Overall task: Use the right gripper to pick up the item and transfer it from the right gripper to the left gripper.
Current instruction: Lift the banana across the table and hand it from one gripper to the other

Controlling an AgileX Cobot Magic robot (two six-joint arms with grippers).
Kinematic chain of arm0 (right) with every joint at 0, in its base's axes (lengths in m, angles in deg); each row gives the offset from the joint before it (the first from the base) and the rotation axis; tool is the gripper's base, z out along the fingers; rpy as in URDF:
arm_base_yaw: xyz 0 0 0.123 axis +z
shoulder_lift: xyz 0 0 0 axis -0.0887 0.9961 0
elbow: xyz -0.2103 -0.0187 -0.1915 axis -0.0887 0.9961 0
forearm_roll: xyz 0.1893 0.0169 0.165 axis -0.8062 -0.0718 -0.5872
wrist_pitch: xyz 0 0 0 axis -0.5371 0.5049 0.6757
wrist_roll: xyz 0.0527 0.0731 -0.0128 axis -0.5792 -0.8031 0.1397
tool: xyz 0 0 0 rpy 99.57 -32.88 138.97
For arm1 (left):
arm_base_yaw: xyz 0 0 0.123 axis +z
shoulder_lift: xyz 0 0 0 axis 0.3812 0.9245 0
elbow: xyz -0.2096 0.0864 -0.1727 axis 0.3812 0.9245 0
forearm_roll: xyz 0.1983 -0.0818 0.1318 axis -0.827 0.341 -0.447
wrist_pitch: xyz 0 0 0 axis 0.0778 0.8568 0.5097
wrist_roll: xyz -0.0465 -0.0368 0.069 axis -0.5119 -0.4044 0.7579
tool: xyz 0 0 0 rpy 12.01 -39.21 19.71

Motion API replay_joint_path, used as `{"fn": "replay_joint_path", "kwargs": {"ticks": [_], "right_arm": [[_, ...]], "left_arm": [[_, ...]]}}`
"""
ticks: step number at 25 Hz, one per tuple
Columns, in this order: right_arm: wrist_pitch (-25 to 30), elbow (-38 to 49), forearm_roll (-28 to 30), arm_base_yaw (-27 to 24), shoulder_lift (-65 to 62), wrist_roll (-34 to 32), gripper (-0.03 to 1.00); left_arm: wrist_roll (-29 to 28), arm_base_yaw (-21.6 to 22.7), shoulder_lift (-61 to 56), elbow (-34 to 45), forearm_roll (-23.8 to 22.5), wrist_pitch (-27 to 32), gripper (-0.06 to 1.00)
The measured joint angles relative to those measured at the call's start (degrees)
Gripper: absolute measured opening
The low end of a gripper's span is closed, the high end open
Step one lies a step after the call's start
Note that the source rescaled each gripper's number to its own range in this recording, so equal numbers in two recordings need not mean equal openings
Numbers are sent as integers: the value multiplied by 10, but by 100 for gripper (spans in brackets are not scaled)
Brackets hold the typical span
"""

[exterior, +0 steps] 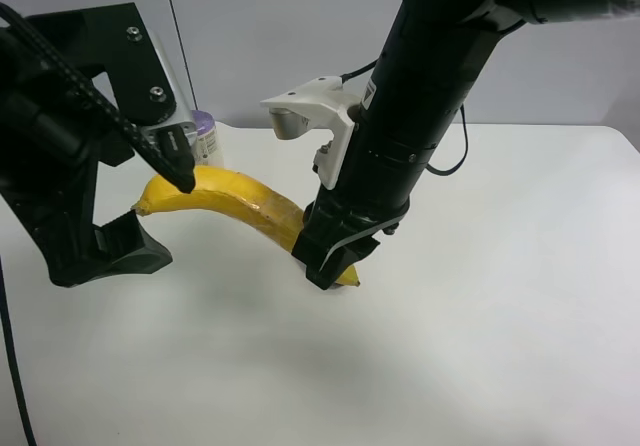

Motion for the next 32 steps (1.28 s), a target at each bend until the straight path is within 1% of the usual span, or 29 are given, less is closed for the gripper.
{"fn": "replay_joint_path", "kwargs": {"ticks": [4,9,13,20,22,23,25,27,29,32], "right_arm": [[-2,0,-1,0,8,0,0],[-2,0,-11,0,24,-1,0],[-2,0,-23,0,24,-1,0],[-2,0,-55,0,25,7,0],[-2,-1,-55,0,26,7,0],[-2,-1,-55,0,27,7,0],[-2,-1,-55,0,27,11,0],[-1,-1,-55,0,27,12,0],[9,-1,-53,0,27,16,0],[10,-1,-48,0,27,17,0]], "left_arm": [[9,0,19,0,6,-24,99],[37,0,28,0,25,-32,94],[56,0,38,0,29,-35,93],[61,0,68,0,30,-51,92],[61,0,71,0,29,-54,89],[61,0,71,0,29,-55,85],[61,0,72,0,29,-58,68],[61,0,72,0,28,-64,39],[63,0,72,0,19,-64,1],[66,0,72,0,20,-64,1]]}}
